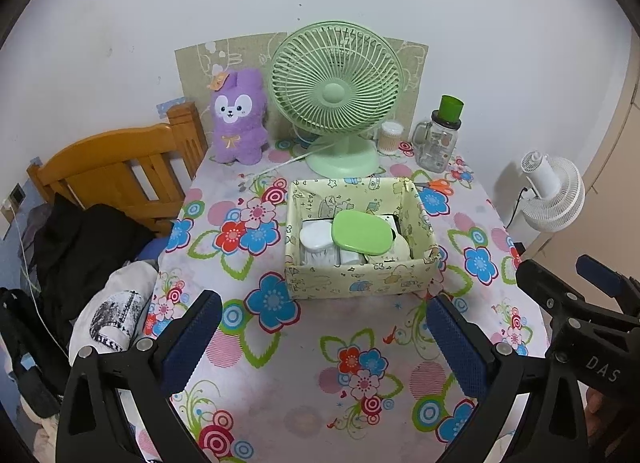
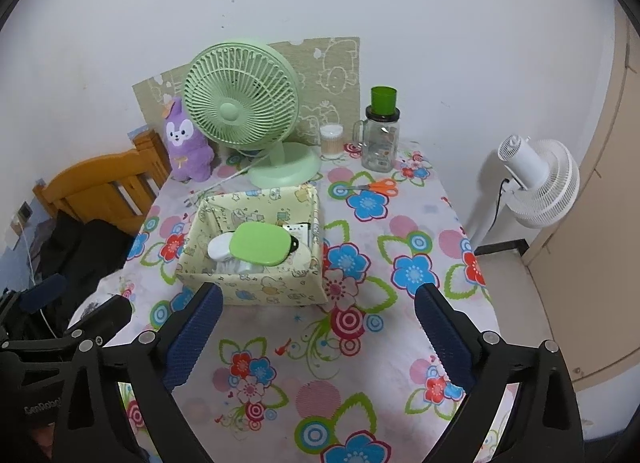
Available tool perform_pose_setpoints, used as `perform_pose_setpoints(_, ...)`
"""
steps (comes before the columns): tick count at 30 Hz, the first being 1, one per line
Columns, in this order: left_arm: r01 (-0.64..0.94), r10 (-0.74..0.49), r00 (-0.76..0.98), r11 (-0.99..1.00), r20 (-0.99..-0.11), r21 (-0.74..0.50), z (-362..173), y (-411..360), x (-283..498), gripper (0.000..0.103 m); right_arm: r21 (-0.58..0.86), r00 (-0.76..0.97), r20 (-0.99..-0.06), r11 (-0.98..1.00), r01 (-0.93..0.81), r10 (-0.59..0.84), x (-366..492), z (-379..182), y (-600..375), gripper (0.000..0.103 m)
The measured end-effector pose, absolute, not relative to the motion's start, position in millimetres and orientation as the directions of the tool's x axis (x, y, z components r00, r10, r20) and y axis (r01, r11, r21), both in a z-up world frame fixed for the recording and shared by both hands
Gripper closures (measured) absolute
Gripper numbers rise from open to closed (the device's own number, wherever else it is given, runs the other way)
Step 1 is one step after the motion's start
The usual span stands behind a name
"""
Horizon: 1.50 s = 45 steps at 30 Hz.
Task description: Organize rigid objects
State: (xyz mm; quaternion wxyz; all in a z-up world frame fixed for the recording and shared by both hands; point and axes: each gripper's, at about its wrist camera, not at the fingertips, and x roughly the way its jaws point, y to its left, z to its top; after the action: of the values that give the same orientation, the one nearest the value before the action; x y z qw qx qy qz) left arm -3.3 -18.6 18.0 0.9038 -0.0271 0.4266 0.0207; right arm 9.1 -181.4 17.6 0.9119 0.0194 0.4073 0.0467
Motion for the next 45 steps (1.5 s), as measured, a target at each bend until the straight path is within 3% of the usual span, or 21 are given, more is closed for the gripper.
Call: perform_pose_setpoints(45, -0.049, 0.023, 0.645, 0.999, -0.763, -0.011, 22.9, -24.5, -6.0, 0.0, 0.058, 0.669, -0.74, 0.998, -0.04, 0.07, 3.9, 18.8, -188.1, 0.001)
